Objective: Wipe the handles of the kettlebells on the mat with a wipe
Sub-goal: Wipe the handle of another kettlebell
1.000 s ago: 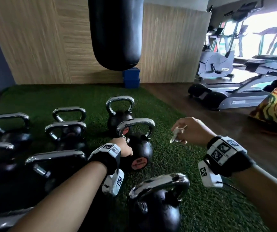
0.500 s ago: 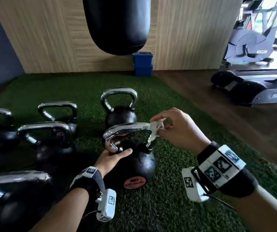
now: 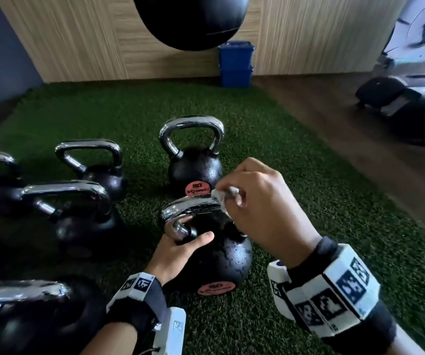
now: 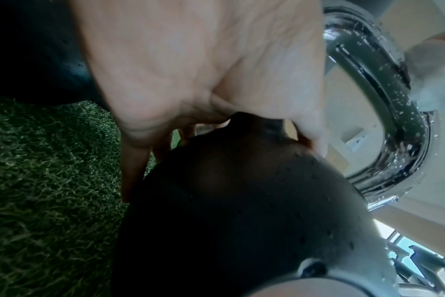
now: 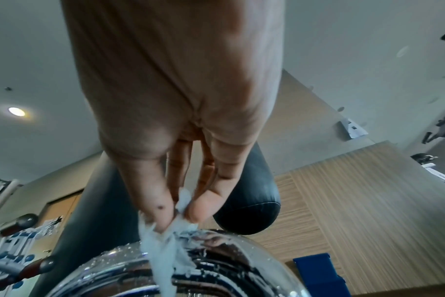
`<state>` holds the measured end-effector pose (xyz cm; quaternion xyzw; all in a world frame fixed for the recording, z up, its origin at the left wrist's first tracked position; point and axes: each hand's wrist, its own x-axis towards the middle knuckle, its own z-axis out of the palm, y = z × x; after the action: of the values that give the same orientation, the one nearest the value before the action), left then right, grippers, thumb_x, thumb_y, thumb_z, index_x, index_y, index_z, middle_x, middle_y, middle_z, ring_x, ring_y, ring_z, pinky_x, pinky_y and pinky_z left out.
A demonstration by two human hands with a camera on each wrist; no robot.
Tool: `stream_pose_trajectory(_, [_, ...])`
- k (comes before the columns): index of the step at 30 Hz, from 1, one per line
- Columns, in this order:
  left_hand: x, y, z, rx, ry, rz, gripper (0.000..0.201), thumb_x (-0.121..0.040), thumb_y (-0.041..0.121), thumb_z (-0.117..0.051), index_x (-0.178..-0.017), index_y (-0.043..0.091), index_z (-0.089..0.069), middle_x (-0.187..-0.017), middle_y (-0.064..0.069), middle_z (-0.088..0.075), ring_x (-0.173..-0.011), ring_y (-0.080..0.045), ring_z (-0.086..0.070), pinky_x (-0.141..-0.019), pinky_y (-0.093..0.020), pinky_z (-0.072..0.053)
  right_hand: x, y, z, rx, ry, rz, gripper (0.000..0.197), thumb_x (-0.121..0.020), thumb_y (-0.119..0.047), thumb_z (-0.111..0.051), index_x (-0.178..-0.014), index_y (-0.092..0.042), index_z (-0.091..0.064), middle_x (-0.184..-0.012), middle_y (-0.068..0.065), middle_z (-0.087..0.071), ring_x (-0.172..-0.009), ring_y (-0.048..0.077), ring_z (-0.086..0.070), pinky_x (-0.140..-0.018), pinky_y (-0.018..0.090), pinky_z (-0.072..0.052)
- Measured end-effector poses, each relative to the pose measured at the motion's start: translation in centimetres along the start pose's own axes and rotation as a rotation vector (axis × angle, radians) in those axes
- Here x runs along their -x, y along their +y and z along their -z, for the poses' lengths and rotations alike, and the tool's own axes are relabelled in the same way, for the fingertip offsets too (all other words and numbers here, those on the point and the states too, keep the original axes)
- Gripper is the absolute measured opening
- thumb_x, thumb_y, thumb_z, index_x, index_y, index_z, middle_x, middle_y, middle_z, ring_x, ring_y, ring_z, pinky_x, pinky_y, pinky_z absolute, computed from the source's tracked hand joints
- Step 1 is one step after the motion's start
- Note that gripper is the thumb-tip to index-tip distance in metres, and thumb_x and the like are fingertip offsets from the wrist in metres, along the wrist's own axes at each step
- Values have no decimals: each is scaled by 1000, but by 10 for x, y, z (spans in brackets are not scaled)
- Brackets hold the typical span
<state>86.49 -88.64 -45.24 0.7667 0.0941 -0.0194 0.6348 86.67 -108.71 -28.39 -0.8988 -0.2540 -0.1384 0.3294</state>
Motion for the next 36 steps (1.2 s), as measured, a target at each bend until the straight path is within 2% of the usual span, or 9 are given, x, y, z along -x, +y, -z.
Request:
stream_pose_trajectory(4, [-4, -2, 2, -27, -52, 3, 55, -61, 72, -85, -108, 44, -76, -109, 17, -78, -106, -1, -71, -101, -34, -53, -10, -7, -6, 48, -147, 41, 23, -87, -3, -68, -104, -13, -78, -99, 2, -57, -82, 18, -62, -79, 32, -54])
stream_pose_trajectory(7, [-3, 1, 5, -21, -107, 22, 59, -64, 73, -83, -112, 41, -76, -112, 15, -77, -109, -3, -71, -105, -40, -52, -14, -7, -7, 87, -171, 54, 21, -85, 1, -68, -97, -13, -78, -95, 1, -59, -78, 18, -62, -75, 35, -54])
stream_pose_trajectory(14, [5, 14, 7, 39, -162, 2, 39, -81, 53, -82, -116, 38, -75, -117, 16, -76, -111, 1, -69, -96, -24, -47, 0, 24, 9, 60, 29, -82, 9, -85, -11, -78, -87, -19, -82, -79, -10, -62, -70, -6, -54, -64, 3, -40])
stream_pose_trajectory(19, [6, 17, 5, 63, -148, -13, 31, -83, 46, -82, -113, 45, -75, -115, 18, -76, -109, 3, -69, -89, -14, -50, 13, 37, -2, -66, 134, -74, 15, -83, -12, -81, -95, -21, -82, -83, -11, -68, -68, -3, -62, -62, 3, -44])
stream_pose_trajectory(24, [10, 23, 3, 29, -129, -61, 28, -80, 50, -79, -107, 48, -76, -111, 22, -76, -103, 8, -68, -80, 1, -45, 37, 67, -4, -135, 219, -291, 23, -80, -12, -84, -101, -20, -81, -84, -10, -76, -74, -5, -67, -54, 1, -41])
stream_pose_trajectory(28, [10, 22, 3, 43, -123, -83, 27, -84, 44, -79, -111, 44, -76, -113, 20, -76, -104, 8, -68, -81, 0, -46, 40, 78, -10, -205, 247, -337, 26, -76, -16, -86, -99, -25, -82, -84, -18, -77, -71, -8, -69, -59, 3, -47])
stream_pose_trajectory(31, [12, 24, 3, 36, -126, -45, 29, -81, 50, -79, -109, 44, -76, -110, 20, -77, -102, 7, -69, -79, -1, -48, 48, 85, -18, -335, 199, -441, 29, -76, -16, -86, -94, -38, -78, -79, -21, -77, -66, -1, -73, -60, 16, -58])
stream_pose_trajectory(33, [12, 26, 3, 39, -108, 7, 30, -77, 54, -80, -105, 46, -77, -107, 21, -77, -98, 7, -70, -74, -1, -49, 52, 87, -28, -317, 113, -492, 40, -78, -14, -85, -77, -52, -74, -73, -20, -76, -64, 5, -73, -58, 21, -60])
stream_pose_trajectory(36, [12, 27, 5, 10, -87, 67, 33, -68, 64, -81, -99, 51, -77, -99, 27, -77, -88, 12, -70, -65, 1, -47, 55, 92, -41, -394, 53, -577, 40, -78, -11, -84, -74, -50, -76, -75, -13, -78, -69, 14, -76, -69, 38, -64])
